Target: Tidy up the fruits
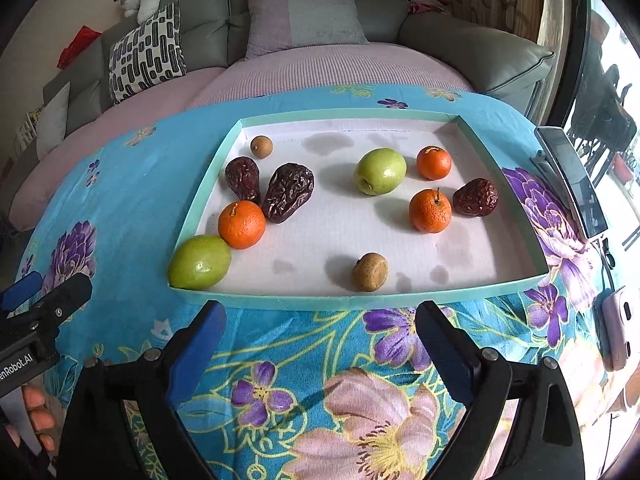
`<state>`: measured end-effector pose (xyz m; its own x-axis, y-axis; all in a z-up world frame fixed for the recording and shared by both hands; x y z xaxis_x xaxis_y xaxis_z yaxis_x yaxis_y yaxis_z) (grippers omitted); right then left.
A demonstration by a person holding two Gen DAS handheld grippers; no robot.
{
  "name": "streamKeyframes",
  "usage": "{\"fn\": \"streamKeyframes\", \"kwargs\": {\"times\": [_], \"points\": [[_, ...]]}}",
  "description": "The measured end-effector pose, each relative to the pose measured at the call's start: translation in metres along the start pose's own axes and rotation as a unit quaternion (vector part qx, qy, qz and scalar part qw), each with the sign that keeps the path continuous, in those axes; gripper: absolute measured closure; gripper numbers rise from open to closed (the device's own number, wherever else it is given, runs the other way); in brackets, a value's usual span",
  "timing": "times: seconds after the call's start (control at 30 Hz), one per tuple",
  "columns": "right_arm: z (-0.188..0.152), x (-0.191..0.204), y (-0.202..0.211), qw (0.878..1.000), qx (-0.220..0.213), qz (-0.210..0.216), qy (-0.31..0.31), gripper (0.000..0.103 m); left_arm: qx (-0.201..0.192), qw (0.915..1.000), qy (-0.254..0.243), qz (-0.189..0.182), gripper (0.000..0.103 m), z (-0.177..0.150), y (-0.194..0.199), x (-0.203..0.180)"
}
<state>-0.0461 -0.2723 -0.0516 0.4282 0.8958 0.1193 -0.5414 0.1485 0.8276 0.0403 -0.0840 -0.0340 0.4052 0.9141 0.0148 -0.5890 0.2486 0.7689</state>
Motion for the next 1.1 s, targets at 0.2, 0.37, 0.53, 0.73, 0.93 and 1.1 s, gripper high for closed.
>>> {"fn": "streamKeyframes", "kwargs": {"times": [0.2,0.37,0.53,0.73,0.93,1.1], "points": [[-0.005,0.015,-0.002,1.0,0.002,-0.003,0.026,0.007,0.004,0.9998,0.001,0.017,0.0,-0.003,-0.006,0.006],[-0.007,0.019,-0.006,0.999,0.005,-0.009,0.037,0.007,0.007,0.9987,0.021,0.047,0.0,-0.004,-0.013,0.019],[-0.006,0.015,-0.011,0.999,0.005,-0.018,0.028,0.007,0.012,0.996,0.028,0.084,0.0,-0.005,-0.021,0.029],[-0.005,0.014,-0.015,0.999,0.002,-0.023,0.03,0.007,0.023,0.9961,0.037,0.077,0.0,-0.005,-0.03,0.037],[-0.001,0.016,-0.017,0.999,-0.005,-0.022,0.036,0.007,0.027,0.9962,0.022,0.08,0.0,-0.004,-0.035,0.032],[-0.002,0.015,-0.019,0.999,-0.006,-0.018,0.039,0.007,0.025,0.9963,0.008,0.082,0.0,-0.003,-0.034,0.027]]}}
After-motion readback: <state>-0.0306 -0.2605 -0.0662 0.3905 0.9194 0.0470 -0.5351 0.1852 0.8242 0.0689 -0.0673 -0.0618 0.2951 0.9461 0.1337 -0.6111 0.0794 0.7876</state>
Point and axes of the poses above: each gripper's, at about its wrist camera, not at the fingertips, and y roughly against the way its jaws point, x to its left, z to its top, the point moved 3 cm from there along -y, roughly the way its jaws point
